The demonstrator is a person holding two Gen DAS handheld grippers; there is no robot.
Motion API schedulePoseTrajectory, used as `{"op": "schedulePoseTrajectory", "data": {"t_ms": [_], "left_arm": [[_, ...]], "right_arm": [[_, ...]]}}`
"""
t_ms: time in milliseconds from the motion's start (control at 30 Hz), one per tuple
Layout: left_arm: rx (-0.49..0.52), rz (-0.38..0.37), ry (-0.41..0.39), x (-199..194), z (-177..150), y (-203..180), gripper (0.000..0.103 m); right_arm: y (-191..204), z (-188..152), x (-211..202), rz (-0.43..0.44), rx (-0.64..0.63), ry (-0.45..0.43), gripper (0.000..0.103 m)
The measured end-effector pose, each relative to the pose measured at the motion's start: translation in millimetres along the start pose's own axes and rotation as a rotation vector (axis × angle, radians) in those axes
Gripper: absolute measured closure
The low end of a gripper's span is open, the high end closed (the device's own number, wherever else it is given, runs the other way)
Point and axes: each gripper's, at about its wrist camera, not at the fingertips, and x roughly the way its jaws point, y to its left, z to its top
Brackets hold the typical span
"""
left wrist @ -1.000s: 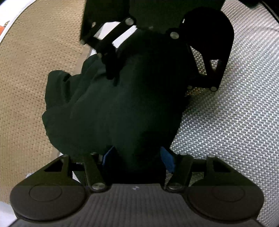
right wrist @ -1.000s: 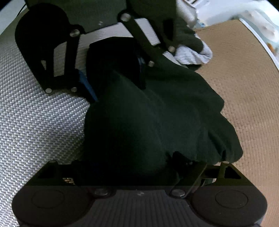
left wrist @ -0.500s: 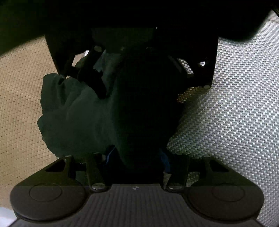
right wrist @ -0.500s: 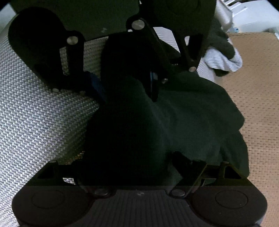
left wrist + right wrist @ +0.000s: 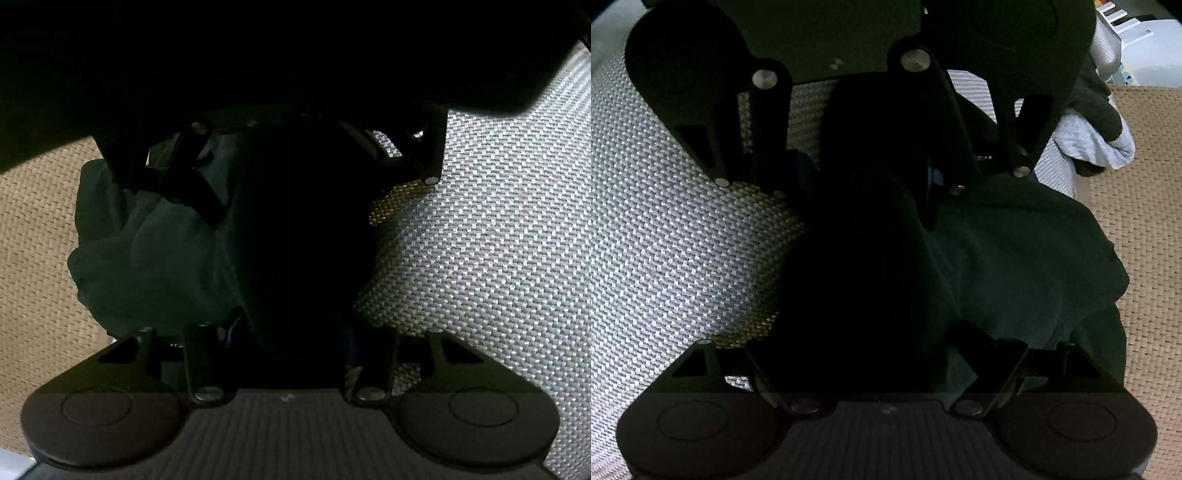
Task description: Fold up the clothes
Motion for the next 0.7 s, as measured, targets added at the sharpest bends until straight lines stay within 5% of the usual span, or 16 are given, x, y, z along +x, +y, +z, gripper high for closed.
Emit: {"op": "schedulePoseTrajectory", "data": {"t_ms": [700], "left_arm": [[-0.008, 0.007, 0.003, 9.2, 6.2, -11.7, 0.052]], "right_arm": [[-19.3, 26.5, 8.9, -0.016, -0.004, -0.007, 0.022]]}}
